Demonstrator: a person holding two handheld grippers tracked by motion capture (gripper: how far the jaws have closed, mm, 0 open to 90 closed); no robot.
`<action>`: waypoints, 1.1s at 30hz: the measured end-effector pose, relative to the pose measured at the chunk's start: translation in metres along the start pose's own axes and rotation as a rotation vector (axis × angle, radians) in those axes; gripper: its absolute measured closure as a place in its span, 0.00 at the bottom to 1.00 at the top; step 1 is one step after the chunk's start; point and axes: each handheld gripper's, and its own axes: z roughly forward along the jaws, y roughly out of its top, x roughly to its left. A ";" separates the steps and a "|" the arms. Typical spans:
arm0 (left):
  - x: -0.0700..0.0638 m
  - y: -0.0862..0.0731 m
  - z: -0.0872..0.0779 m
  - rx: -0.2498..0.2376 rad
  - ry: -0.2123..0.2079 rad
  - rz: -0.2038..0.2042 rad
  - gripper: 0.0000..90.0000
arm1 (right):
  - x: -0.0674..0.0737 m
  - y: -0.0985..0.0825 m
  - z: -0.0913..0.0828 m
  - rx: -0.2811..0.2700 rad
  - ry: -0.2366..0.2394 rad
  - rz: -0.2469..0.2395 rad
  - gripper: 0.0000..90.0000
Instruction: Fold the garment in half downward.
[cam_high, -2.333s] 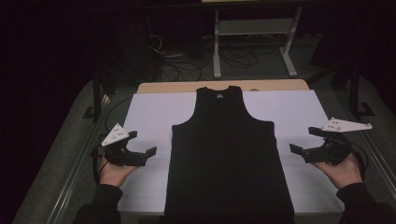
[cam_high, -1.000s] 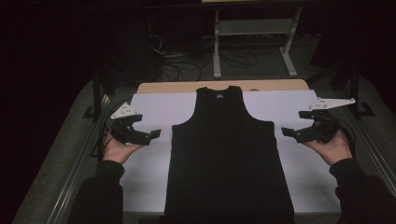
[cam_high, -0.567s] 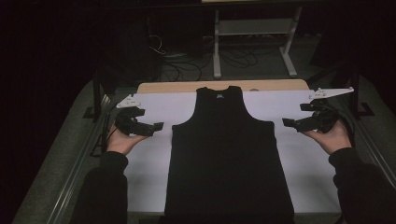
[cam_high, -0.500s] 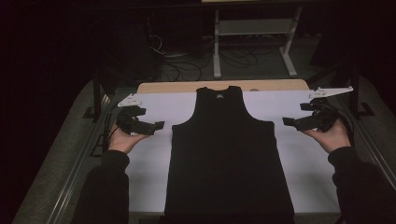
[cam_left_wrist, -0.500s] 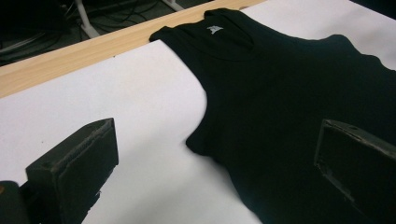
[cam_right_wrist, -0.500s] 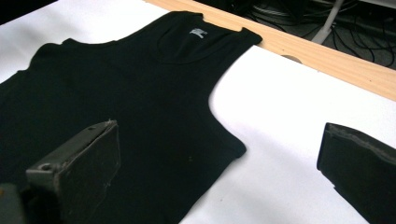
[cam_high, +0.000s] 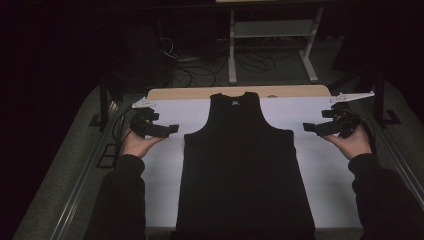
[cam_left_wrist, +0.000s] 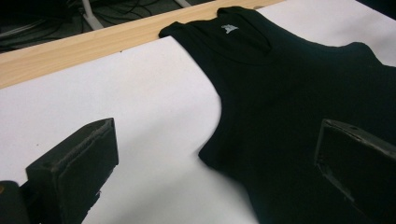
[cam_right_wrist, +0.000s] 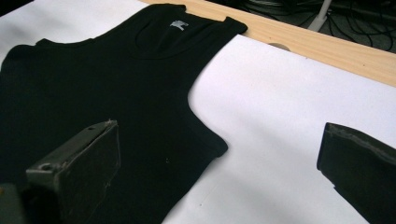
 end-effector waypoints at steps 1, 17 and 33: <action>0.002 0.000 0.003 0.000 -0.005 -0.014 0.00 | -0.002 -0.001 0.002 0.002 -0.001 0.004 0.00; 0.012 -0.009 0.032 0.053 -0.016 -0.063 0.00 | -0.011 -0.005 0.030 0.031 0.006 0.037 0.00; 0.013 -0.020 0.063 0.114 -0.039 -0.066 0.00 | -0.016 -0.015 0.062 0.095 0.009 0.057 0.00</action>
